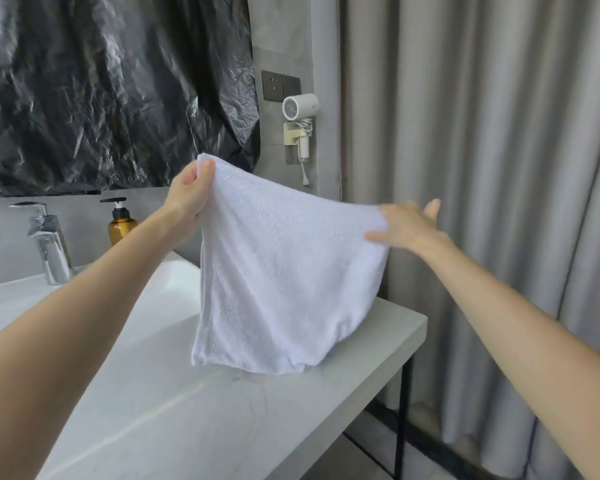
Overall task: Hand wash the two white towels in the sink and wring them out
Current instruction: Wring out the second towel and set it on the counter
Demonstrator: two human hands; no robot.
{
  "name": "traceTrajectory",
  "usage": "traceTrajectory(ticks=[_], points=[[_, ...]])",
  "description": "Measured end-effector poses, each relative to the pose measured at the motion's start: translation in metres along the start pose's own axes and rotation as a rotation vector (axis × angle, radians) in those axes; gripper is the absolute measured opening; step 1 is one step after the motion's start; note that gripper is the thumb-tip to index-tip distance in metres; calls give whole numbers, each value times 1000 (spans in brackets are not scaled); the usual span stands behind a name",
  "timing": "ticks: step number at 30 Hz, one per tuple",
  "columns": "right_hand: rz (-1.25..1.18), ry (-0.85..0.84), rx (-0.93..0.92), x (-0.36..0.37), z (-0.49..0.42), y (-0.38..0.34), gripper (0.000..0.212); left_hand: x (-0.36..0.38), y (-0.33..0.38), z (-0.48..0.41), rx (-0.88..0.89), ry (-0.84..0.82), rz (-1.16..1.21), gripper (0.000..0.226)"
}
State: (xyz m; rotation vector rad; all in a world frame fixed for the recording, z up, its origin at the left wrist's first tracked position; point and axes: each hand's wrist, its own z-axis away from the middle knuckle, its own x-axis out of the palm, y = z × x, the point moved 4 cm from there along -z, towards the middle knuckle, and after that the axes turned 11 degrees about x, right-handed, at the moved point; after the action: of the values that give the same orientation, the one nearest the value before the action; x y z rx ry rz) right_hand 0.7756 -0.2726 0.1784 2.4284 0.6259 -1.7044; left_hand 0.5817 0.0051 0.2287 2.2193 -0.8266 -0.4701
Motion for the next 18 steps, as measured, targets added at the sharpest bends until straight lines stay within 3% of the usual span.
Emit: traceTrajectory(ticks=[3, 6, 8, 10, 13, 16, 18], points=[[-210, 339, -2, -47, -9, -2, 33, -8, 14, -12, 22, 113, 22, 29], [-349, 652, 39, -80, -11, 1, 52, -11, 29, -26, 30, 160, -5, 31], [-296, 810, 55, -93, -11, 4, 64, -11, 36, -33, 96, 163, -51, 28], [-186, 873, 52, -101, -15, 5, 55, -9, 39, -41, 152, 202, -65, 28], [-278, 812, 34, -114, -24, 9, 23, -8, 38, -48, 156, 210, -157, 33], [-783, 452, 45, -114, -26, 17, 22, -12, 24, -51, 76, 159, -295, 35], [-830, 331, 73, -104, -24, 17, 18, -10, 9, -47, -37, 130, -240, 24]])
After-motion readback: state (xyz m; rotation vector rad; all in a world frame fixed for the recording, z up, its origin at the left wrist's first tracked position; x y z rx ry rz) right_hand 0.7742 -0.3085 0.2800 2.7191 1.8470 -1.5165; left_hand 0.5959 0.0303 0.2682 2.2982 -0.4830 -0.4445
